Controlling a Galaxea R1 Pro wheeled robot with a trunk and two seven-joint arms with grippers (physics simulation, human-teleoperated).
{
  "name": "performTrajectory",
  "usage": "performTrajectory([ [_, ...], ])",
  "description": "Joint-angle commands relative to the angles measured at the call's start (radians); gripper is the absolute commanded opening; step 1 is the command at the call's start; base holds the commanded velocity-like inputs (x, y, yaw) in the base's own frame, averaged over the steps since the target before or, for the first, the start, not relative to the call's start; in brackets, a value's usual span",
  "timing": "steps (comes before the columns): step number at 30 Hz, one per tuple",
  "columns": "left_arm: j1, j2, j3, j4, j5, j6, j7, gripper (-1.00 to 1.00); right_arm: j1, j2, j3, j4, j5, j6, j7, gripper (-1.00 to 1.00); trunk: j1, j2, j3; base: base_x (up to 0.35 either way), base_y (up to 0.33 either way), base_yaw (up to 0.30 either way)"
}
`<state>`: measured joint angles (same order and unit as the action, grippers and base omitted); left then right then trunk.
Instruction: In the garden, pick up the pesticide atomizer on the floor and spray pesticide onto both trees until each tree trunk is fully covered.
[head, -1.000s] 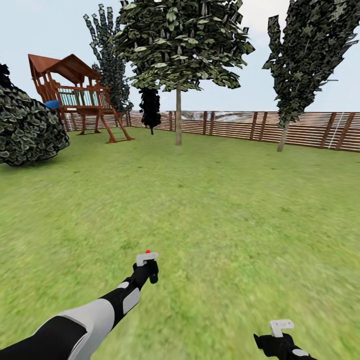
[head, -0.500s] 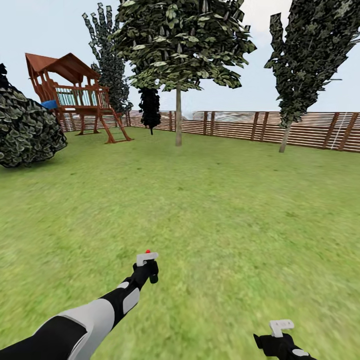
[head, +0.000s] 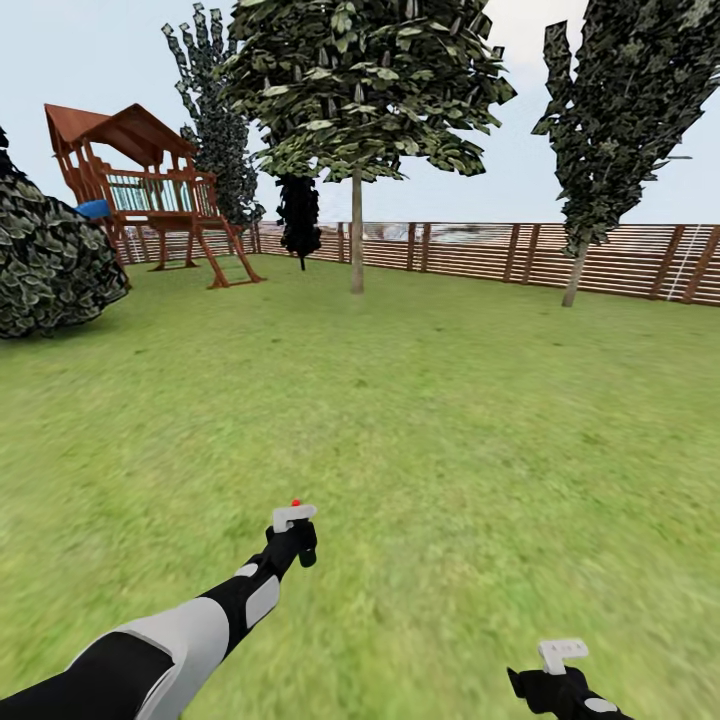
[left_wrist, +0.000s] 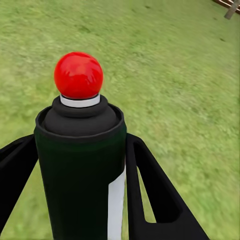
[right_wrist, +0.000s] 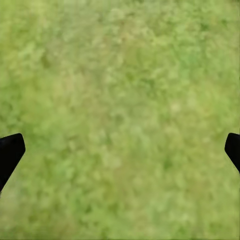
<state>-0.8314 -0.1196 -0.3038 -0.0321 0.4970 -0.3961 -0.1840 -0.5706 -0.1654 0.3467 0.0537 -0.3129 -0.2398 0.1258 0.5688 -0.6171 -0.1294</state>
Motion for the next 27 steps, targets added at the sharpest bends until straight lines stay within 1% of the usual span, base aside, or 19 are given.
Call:
performTrajectory([
  [1,0.0,0.0,0.0,0.0,0.0,0.0,0.0,-1.0,0.0,0.0,0.0,0.0,0.0,0.0,0.0,1.0,0.0,0.0,0.0,0.35,0.0,0.0],
  [5,0.0,0.0,0.001,0.0,0.0,-0.001,0.0,-1.0,0.0,0.002,0.001,-0.003,0.0,-0.001,0.0,1.0,0.0,0.0,0.0,0.35,0.0,0.0],
  [9,0.0,0.0,0.001,0.0,0.0,-0.001,0.0,-1.0,0.0,0.018,0.001,-0.003,0.001,-0.001,0.0,1.0,0.0,0.0,0.0,0.35,0.0,0.0],
  [12,0.0,0.0,0.0,0.0,0.0,-0.001,0.0,-1.0,0.001,0.023,0.001,-0.001,0.029,-0.001,0.0,1.0,0.0,0.0,0.0,0.35,0.0,0.0],
  [15,0.0,0.0,0.001,-0.001,0.0,-0.002,0.0,-1.0,0.014,0.025,0.001,0.0,0.046,-0.001,0.0,1.0,0.0,0.0,0.0,0.35,0.0,0.0],
  [27,0.0,0.0,0.002,-0.002,0.001,-0.003,0.0,-1.0,0.024,0.026,0.001,0.0,0.051,-0.001,0.0,1.0,0.0,0.0,0.0,0.35,0.0,0.0],
])
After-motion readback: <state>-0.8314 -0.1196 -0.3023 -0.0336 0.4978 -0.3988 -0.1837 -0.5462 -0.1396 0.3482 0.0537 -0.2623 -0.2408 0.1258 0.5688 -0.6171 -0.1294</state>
